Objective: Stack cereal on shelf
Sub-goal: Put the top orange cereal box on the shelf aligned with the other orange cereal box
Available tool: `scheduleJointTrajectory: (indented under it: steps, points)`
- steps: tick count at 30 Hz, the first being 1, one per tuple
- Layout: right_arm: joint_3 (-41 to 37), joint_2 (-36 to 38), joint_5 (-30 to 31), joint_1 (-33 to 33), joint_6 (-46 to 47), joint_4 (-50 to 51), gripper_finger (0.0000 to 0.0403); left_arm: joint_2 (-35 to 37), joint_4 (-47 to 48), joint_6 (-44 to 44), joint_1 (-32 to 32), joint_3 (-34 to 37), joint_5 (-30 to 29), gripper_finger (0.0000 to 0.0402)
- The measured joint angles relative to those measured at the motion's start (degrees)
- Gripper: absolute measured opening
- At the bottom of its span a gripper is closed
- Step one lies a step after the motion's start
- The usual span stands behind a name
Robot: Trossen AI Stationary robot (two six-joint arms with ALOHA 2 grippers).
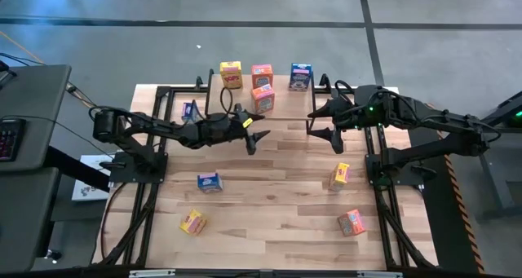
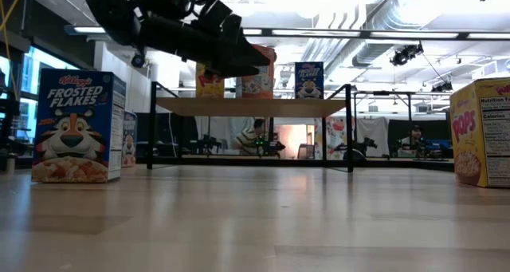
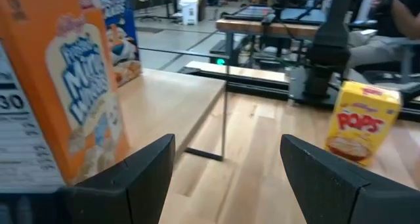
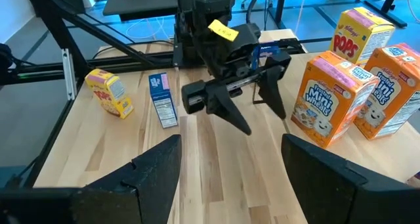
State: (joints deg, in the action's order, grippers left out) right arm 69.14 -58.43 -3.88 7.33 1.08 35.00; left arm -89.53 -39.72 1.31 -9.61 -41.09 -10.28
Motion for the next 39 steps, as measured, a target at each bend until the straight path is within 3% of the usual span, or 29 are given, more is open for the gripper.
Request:
scheduleJointTrajectory:
  steps: [6, 12, 24, 29, 39]
  points:
    - [0.0, 0.0, 0.0, 0.0, -0.01, 0.06, 0.0256, -0.05, -0.02, 0.15, -0.14, -0.21, -4.7, 0.0268]
    - [0.0, 0.0, 0.0, 0.0, -0.02, 0.06, 0.0256, -0.05, 0.4, 1.17, -1.78, -0.21, -5.2, 0.0268]
    - [0.0, 0.0, 0.0, 0.0, 0.0, 0.06, 0.0256, -0.05, 0.48, 1.48, -5.13, -0.21, -4.62, 0.0268]
    - [0.0, 0.0, 0.0, 0.0, 0.0, 0.06, 0.0256, -0.05, 0.32, 1.66, -4.14, -0.21, -1.2, 0.0268]
    - [0.0, 0.0, 0.0, 0.0, -0.02, 0.06, 0.0256, -0.05, -2.23, 1.59, -2.6, -0.28, -0.51, 0.0268]
